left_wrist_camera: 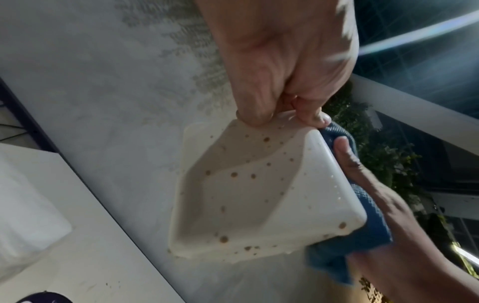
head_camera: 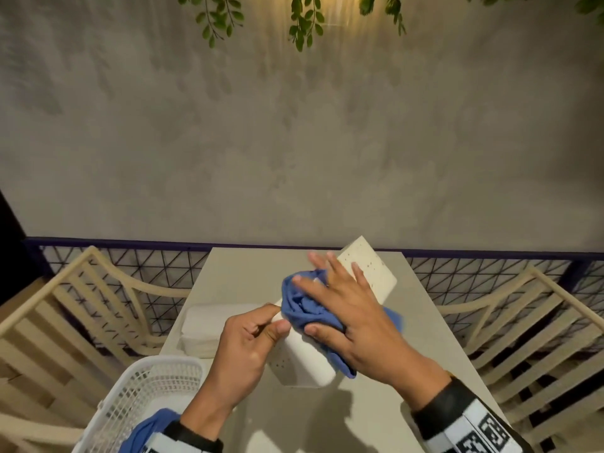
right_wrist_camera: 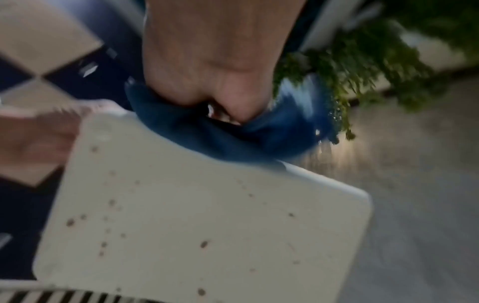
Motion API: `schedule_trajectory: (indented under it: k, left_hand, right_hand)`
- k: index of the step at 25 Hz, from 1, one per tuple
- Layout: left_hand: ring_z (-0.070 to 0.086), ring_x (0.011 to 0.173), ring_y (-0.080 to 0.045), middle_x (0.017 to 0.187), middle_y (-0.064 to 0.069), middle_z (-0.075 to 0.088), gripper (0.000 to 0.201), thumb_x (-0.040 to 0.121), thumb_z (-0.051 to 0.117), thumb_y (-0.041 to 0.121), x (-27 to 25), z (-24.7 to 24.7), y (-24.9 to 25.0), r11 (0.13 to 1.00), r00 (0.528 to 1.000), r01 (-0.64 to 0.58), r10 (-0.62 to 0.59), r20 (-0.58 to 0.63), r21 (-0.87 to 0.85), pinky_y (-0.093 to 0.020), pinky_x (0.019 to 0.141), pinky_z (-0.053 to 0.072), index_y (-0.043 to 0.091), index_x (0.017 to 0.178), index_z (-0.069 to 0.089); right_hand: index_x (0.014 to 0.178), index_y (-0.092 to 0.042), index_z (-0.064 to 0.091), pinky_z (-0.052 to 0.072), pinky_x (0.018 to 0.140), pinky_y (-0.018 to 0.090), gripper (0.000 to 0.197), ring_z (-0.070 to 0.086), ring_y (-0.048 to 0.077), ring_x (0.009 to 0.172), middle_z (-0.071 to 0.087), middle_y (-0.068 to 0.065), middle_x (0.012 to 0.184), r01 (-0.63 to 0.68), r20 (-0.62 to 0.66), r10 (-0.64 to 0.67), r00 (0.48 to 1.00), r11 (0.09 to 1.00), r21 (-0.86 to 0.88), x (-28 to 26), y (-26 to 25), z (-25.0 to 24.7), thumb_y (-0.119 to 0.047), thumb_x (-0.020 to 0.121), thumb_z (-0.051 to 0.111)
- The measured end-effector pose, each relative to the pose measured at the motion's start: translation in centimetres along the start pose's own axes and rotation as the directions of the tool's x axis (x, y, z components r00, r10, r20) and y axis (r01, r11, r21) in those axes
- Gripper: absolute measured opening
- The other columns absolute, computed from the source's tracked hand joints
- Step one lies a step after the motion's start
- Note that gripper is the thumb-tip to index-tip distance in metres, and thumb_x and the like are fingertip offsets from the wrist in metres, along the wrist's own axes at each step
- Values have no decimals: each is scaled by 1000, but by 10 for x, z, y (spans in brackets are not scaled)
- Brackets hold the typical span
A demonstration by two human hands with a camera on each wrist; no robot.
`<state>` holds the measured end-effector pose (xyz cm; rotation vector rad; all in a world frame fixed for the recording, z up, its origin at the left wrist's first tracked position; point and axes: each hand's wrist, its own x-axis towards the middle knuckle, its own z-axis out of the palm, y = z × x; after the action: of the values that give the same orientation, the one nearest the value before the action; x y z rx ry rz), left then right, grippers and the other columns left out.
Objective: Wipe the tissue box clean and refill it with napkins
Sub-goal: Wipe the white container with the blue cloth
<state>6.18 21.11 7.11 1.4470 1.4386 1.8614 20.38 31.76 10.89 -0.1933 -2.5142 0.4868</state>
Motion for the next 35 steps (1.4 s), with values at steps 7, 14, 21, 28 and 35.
schedule_trajectory:
  k: [7,14,21,28,35]
  left_hand:
    - [49,66,-18,65,-16,60,61,64,66,65,-4,-2,-1,993,998,49,-53,-35,-103,-28,60,36,5,75,67]
    - [48,59,-4,61,-2,60,57,63,61,70,-2,-7,10,1000,994,-6,5,-111,-4,-17,53,36,13,72,67]
    - [49,69,-21,67,-8,63,55,58,67,69,1,-22,4,994,978,36,-56,-200,-102,-36,67,34,16,74,71]
    - [50,66,-18,61,4,63,53,53,73,66,2,-21,10,976,979,62,-100,-176,-210,-29,61,38,15,68,72]
    - [46,58,-10,59,-8,56,46,66,64,57,2,-6,10,1000,990,6,-9,-139,-23,-18,52,35,11,70,66]
  right_hand:
    - [138,-37,34,20,115,33,47,19,5,141,17,-28,151,29,-70,-20,997,992,122,-19,6,1,-28,92,44]
    - [131,-23,49,23,113,19,43,29,7,138,31,-19,147,-14,-114,39,993,978,210,-15,10,3,-20,88,43]
    - [124,-14,54,32,111,34,42,37,13,135,40,-17,144,128,-130,-101,986,968,217,-21,11,10,0,85,44]
    - [121,-17,55,35,109,34,48,39,5,132,44,-19,140,118,-143,-93,985,977,176,-16,16,-3,7,81,45]
    - [123,-13,56,30,110,28,37,34,-4,131,42,-9,137,-5,-211,57,976,970,241,3,0,14,-11,88,47]
